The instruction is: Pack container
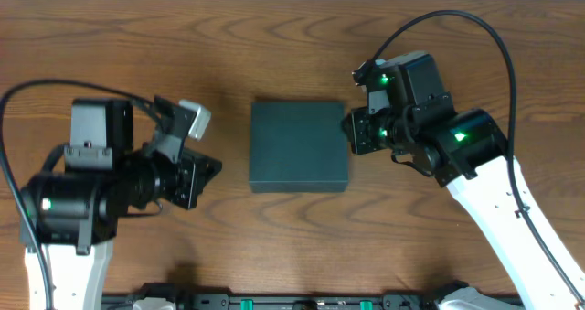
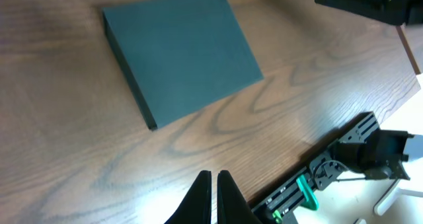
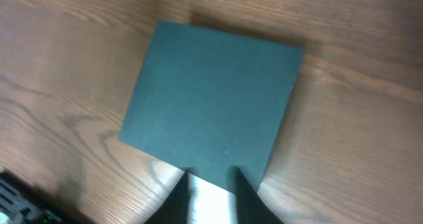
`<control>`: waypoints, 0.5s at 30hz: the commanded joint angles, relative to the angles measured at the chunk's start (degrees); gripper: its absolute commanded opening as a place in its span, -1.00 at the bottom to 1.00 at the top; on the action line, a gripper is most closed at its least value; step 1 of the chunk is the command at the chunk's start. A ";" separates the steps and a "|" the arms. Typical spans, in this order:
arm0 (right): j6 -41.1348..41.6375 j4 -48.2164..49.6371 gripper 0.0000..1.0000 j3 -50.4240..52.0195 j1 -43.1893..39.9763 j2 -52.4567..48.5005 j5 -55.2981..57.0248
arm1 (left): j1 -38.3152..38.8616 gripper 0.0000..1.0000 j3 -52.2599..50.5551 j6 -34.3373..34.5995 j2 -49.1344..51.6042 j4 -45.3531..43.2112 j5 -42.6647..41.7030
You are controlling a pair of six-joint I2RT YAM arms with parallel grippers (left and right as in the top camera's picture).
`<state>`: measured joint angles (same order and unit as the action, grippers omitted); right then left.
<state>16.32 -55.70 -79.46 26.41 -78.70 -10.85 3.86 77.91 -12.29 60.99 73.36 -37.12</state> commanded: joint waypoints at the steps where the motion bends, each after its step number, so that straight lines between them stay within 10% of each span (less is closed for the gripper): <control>1: -0.70 -0.74 0.59 -0.24 0.52 0.11 2.03 | -0.04 -0.88 -1.18 -0.96 -1.90 0.00 -0.59; 2: -0.70 -0.92 0.98 -0.24 0.52 0.09 2.03 | -0.04 -0.86 -1.18 -0.83 -2.05 0.07 -0.61; 6: -0.72 -0.90 0.98 -0.24 0.50 0.07 2.03 | -0.04 0.90 -1.18 0.02 -1.95 0.11 -0.39; 15: -0.72 -0.90 0.99 -0.24 0.50 0.04 2.03 | -0.04 0.90 -1.18 0.72 -1.86 0.09 0.24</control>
<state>15.88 -56.38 -79.46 26.57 -78.72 -9.34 3.86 77.10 -11.84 59.13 73.41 -37.10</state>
